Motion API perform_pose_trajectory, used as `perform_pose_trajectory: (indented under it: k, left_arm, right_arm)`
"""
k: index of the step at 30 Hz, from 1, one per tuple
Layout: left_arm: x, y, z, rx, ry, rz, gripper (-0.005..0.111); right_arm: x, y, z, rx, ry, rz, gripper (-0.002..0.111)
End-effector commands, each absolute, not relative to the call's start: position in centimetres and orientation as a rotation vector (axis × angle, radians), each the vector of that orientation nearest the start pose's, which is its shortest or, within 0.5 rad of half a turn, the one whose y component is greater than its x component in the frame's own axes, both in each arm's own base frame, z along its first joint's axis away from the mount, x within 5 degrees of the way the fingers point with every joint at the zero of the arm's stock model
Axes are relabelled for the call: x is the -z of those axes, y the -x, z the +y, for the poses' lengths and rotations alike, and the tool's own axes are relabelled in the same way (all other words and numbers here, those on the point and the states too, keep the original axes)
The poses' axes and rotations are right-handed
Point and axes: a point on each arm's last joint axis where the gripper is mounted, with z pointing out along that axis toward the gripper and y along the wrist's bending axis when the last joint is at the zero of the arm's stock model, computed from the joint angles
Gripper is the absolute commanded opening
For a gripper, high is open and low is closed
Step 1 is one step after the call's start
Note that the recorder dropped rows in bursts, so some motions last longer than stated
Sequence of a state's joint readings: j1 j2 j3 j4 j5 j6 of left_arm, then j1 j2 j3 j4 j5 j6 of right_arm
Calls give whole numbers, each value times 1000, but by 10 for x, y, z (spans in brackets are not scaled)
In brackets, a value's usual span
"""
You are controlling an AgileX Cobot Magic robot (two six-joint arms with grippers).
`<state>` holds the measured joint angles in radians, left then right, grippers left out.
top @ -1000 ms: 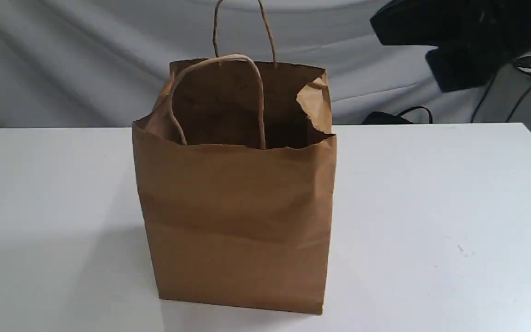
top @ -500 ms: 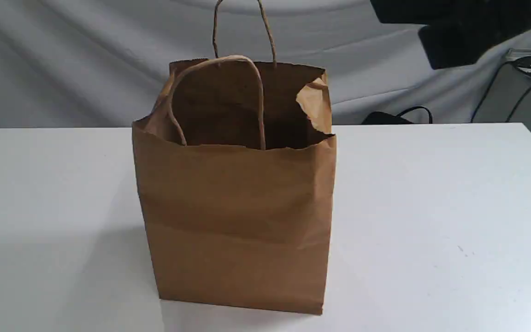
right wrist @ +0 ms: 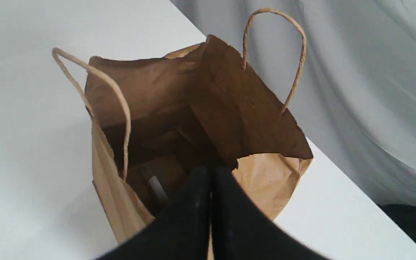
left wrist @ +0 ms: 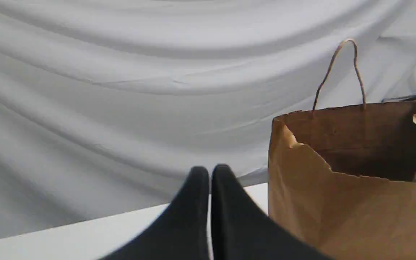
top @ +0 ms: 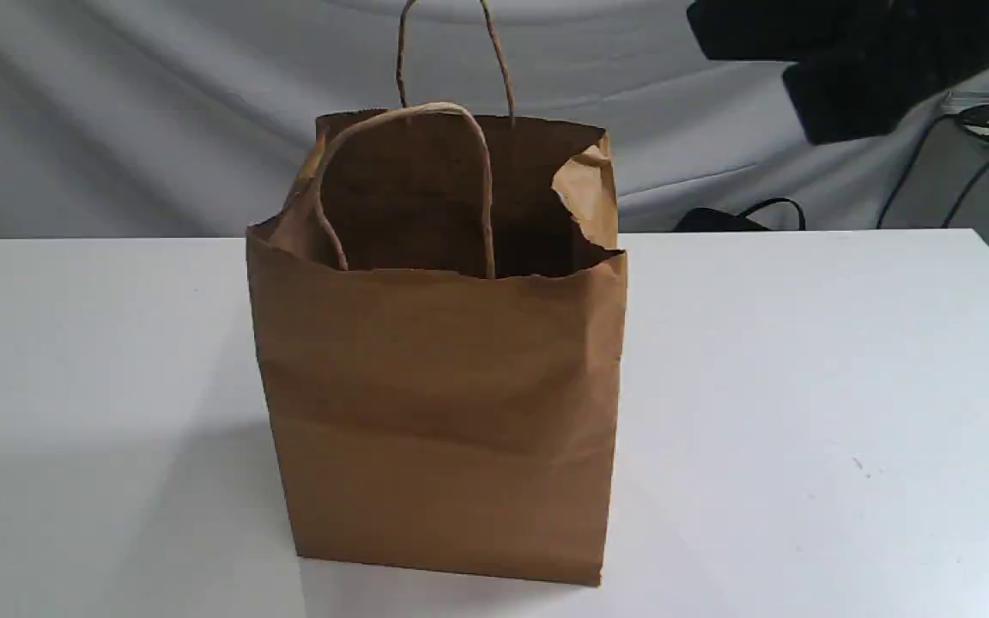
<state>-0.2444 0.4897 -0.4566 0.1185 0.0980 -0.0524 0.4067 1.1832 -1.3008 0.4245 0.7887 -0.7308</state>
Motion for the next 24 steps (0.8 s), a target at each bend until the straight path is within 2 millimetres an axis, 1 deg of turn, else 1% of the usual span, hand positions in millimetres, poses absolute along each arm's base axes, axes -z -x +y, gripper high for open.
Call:
perform_pose_trajectory:
  k: [1,3,7,9,11,14,24]
  left_arm:
    - [-309,-98,-24,168,-212,1524,0]
    - [-303,-96,-24,167,-213,1536,0]
    - [-299,-95,-23,163,-214,1561,0]
    - [-299,-95,-23,163,-214,1561,0]
    - [-299,-95,-23,163,-214,1561,0]
    - [-299,-95,-23,164,-213,1566,0]
    - [-299,-95,-23,155,-221,1565,0]
  right_arm:
    - [-414,-216,122,-313,976,1859,0]
    - [-402,-219,122,-304,956,1872,0]
    - [-364,-226,120,-279,889,1910,0]
    - [-346,-227,119,-298,825,1930,0]
    - [-334,-228,118,-323,751,1941,0]
    - [-325,-228,117,-345,684,1953,0]
    - [-323,-227,117,-359,691,1968,0]
